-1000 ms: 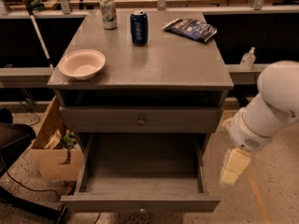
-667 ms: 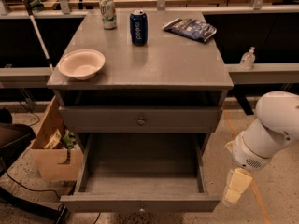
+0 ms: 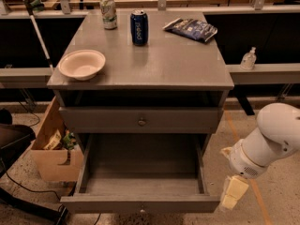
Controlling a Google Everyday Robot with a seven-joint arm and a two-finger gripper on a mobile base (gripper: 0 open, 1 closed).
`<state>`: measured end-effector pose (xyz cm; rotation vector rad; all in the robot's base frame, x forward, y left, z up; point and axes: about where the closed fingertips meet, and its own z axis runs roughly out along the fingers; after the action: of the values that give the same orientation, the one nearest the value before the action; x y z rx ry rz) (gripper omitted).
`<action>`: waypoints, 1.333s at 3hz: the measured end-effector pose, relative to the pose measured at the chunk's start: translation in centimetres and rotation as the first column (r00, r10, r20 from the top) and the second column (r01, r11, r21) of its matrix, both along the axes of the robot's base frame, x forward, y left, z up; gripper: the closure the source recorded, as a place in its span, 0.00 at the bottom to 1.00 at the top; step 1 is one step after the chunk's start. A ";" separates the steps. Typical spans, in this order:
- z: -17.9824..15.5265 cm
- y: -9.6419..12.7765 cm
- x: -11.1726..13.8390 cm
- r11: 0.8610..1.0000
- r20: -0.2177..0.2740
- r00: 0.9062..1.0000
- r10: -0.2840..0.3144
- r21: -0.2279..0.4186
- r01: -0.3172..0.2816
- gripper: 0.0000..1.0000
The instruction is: Close middle drawer
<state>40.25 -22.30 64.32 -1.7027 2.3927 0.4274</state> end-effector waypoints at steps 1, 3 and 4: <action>-3.3 0.1 -1.2 0.997 0.021 0.999 0.027 0.065 -0.028 0.00; -6.0 -1.8 -2.7 0.997 0.032 0.999 -0.002 0.083 -0.001 0.00; -8.3 -1.8 -3.4 0.994 0.009 1.000 -0.001 0.105 0.000 0.20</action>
Offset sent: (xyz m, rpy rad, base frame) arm -0.0326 -0.0272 -0.0637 0.1071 -0.0579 -0.0101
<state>36.83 -24.07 55.99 -1.6554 2.3208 0.5347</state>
